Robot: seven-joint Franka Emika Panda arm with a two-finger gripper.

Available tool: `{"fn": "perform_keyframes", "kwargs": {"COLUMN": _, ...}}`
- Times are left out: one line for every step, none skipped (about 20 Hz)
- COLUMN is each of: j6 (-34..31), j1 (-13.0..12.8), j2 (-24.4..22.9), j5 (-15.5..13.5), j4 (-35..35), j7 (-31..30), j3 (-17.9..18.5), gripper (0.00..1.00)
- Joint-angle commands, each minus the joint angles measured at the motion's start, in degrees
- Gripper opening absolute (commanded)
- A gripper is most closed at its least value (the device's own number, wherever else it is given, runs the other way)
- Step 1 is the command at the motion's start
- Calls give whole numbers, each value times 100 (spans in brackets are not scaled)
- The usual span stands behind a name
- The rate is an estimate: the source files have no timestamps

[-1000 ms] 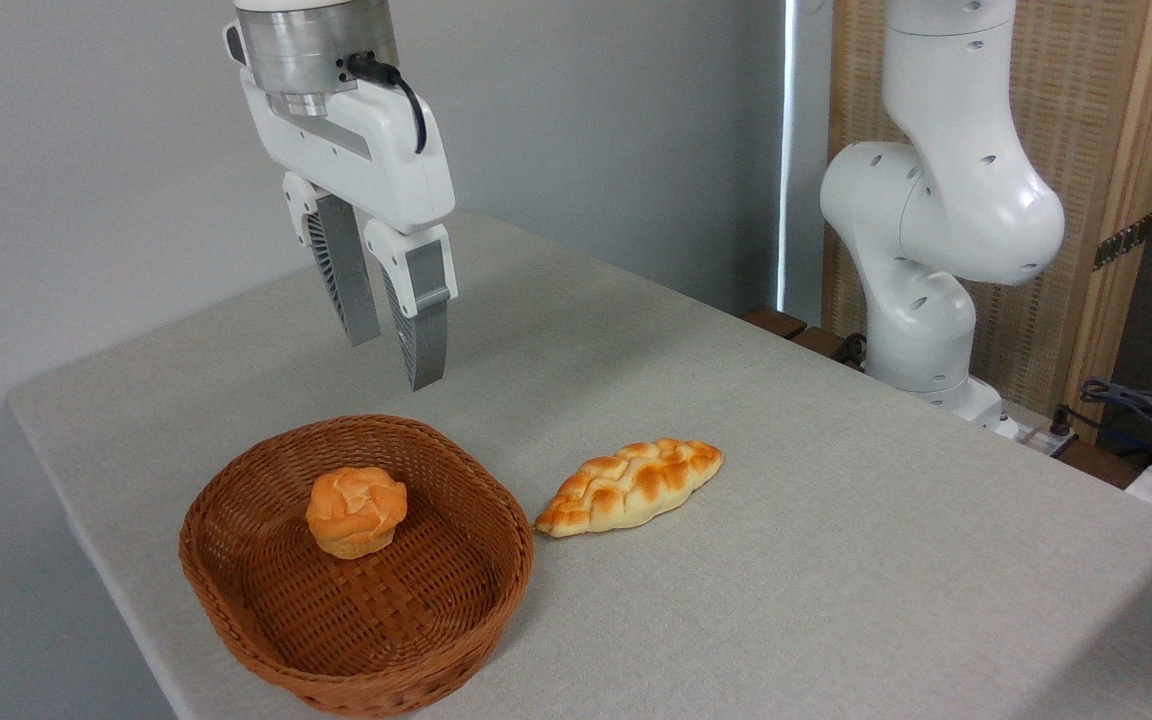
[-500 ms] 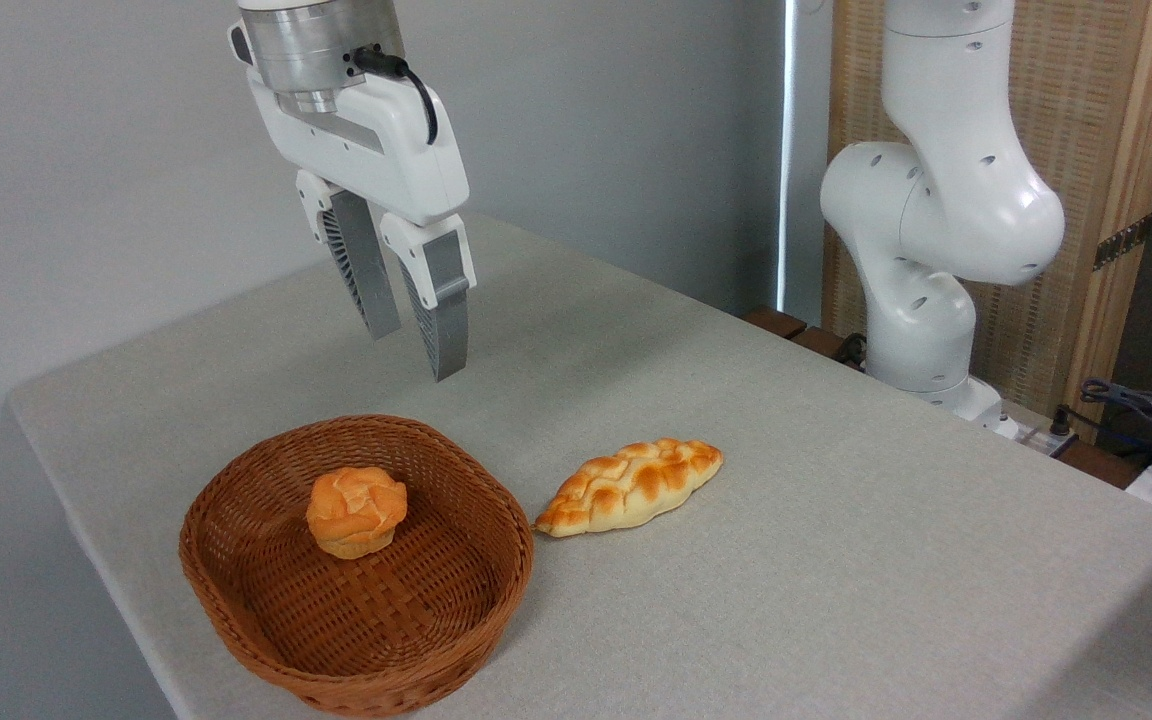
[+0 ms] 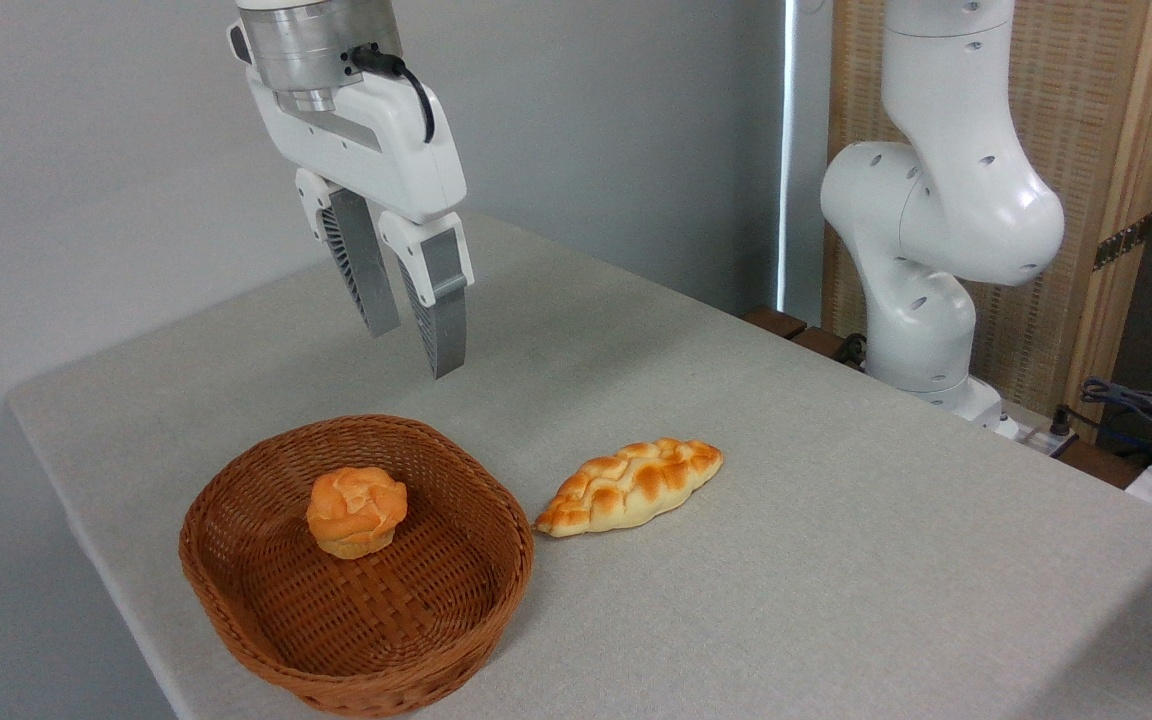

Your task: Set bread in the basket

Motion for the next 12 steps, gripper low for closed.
{"fn": "perform_keyframes", "kwargs": {"j6": -78, "j1": 9, "j2": 5, "j5": 24, "j4": 84, "j7": -129, "j3": 17, "gripper": 100}}
{"fn": "perform_keyframes", "kwargs": {"j6": -78, "j1": 9, "j2": 5, "j5": 24, "j4": 84, "j7": -129, "j3": 34, "gripper": 100}}
{"fn": "perform_keyframes", "kwargs": {"j6": -78, "j1": 9, "j2": -4, "j5": 6, "j4": 76, "j7": -129, "j3": 52, "gripper": 100}}
{"fn": "perform_keyframes", "kwargs": {"j6": -78, "j1": 9, "j2": -21, "j5": 6, "j4": 58, "j7": -129, "j3": 61, "gripper": 100}}
{"fn": "perform_keyframes", "kwargs": {"j6": -78, "j1": 9, "j2": -39, "j5": 6, "j4": 41, "j7": -120, "j3": 61, "gripper": 100}}
{"fn": "perform_keyframes", "kwargs": {"j6": -78, "j1": 18, "j2": -74, "j5": 6, "j4": -3, "j7": -129, "j3": 52, "gripper": 100}}
{"fn": "perform_keyframes", "kwargs": {"j6": -69, "j1": 18, "j2": -109, "j5": 6, "j4": -47, "j7": -129, "j3": 52, "gripper": 100}}
{"fn": "perform_keyframes", "kwargs": {"j6": -69, "j1": 18, "j2": -118, "j5": -3, "j4": -74, "j7": -129, "j3": 61, "gripper": 100}}
{"fn": "perform_keyframes", "kwargs": {"j6": -78, "j1": 18, "j2": -144, "j5": -3, "j4": -100, "j7": -129, "j3": 61, "gripper": 100}}
{"fn": "perform_keyframes", "kwargs": {"j6": -69, "j1": 27, "j2": -171, "j5": -3, "j4": -135, "j7": -129, "j3": 61, "gripper": 100}}
{"fn": "perform_keyframes", "kwargs": {"j6": -43, "j1": 27, "j2": -171, "j5": -55, "j4": -144, "j7": -129, "j3": 70, "gripper": 100}}
{"fn": "perform_keyframes", "kwargs": {"j6": 36, "j1": 27, "j2": -179, "j5": -99, "j4": -179, "j7": -129, "j3": 79, "gripper": 100}}
